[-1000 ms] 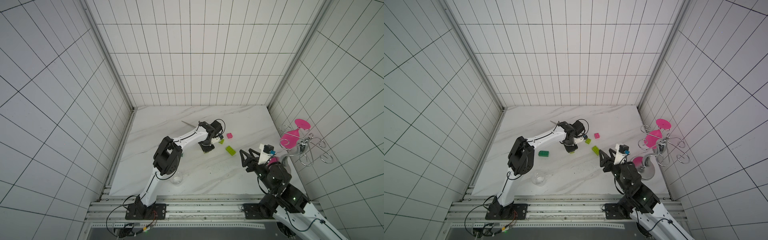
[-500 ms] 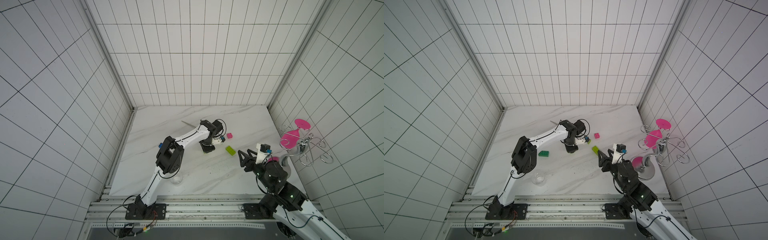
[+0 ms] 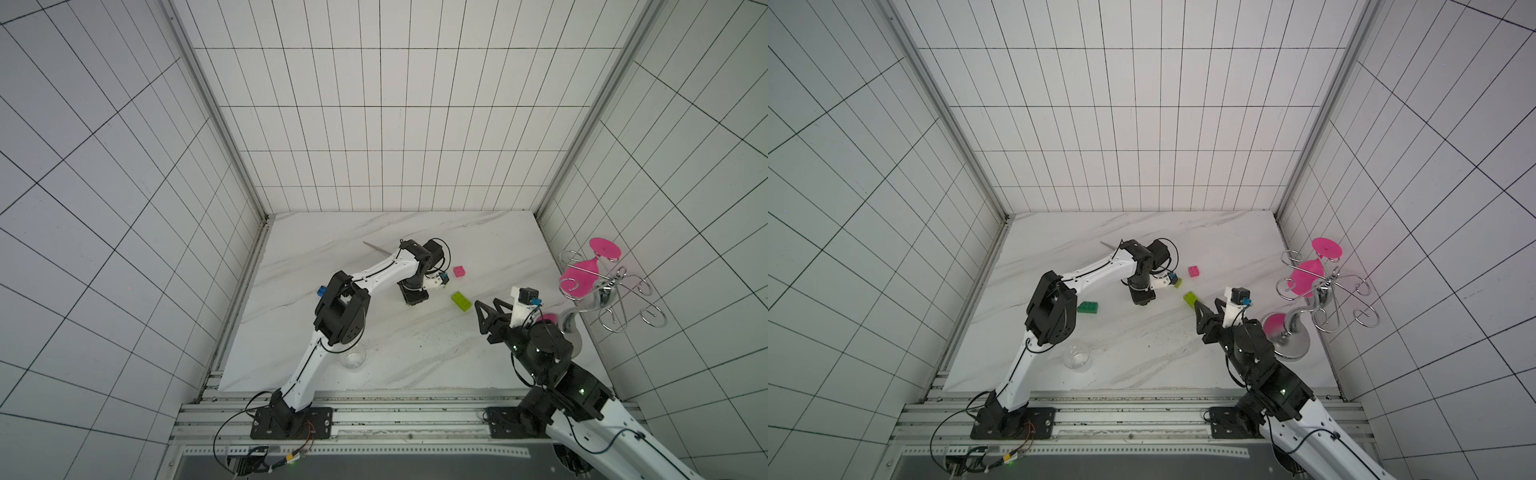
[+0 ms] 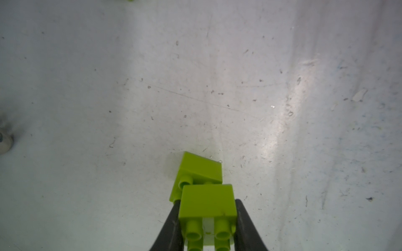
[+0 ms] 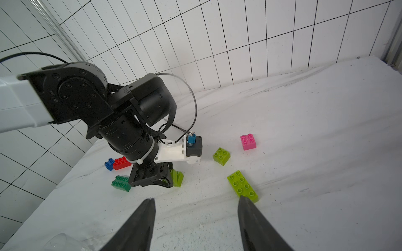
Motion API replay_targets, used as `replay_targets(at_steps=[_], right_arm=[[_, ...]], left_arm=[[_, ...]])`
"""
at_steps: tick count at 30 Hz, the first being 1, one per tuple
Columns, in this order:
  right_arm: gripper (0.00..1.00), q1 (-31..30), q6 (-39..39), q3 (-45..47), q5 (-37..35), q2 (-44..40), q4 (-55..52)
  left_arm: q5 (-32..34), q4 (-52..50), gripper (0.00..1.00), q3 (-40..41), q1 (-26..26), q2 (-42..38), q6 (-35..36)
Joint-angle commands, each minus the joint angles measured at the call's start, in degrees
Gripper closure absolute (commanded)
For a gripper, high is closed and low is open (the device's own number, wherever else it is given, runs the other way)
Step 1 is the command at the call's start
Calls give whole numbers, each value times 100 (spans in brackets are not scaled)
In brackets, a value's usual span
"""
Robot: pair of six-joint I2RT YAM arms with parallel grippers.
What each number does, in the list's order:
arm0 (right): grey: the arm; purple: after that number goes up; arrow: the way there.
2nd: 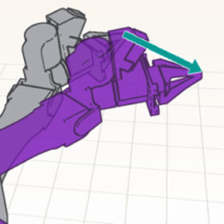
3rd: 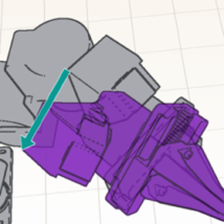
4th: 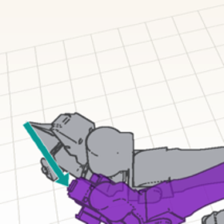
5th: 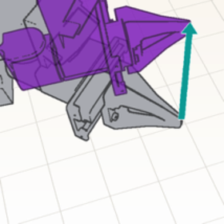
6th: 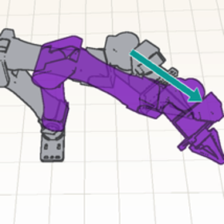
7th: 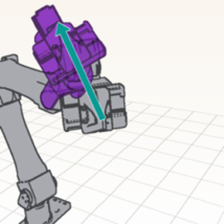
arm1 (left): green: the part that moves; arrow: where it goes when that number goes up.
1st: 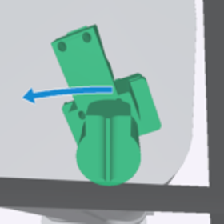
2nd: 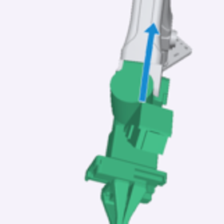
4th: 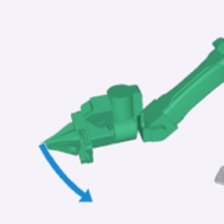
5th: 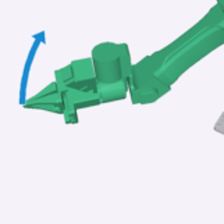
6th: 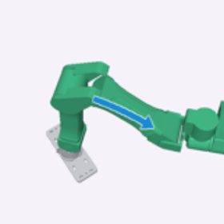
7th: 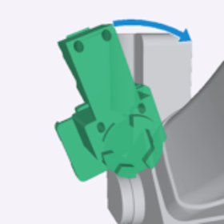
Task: Assemble a spoon with lego
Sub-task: Assemble the lego brick with the lego brick.
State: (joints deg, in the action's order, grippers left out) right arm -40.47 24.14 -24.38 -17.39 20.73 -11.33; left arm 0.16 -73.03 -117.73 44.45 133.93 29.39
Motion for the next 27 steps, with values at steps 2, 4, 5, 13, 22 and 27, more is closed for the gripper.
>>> replay_targets(at_steps=[2,4,5,13,22,27], right_arm=[[36,26,-23,83,64,52,68],[36,29,-23,87,89,79,83],[36,24,-25,83,103,101,92],[36,23,-22,65,165,213,132],[36,30,-6,91,192,229,168],[36,30,-10,83,199,243,167]], left_arm=[[196,170,86,-22,-41,31,223],[256,171,86,-38,-50,-52,270],[257,175,86,-48,-50,-113,294],[389,84,85,-527,-131,-210,-422],[593,599,83,413,-238,-602,890],[160,362,83,294,-141,-577,1499]])
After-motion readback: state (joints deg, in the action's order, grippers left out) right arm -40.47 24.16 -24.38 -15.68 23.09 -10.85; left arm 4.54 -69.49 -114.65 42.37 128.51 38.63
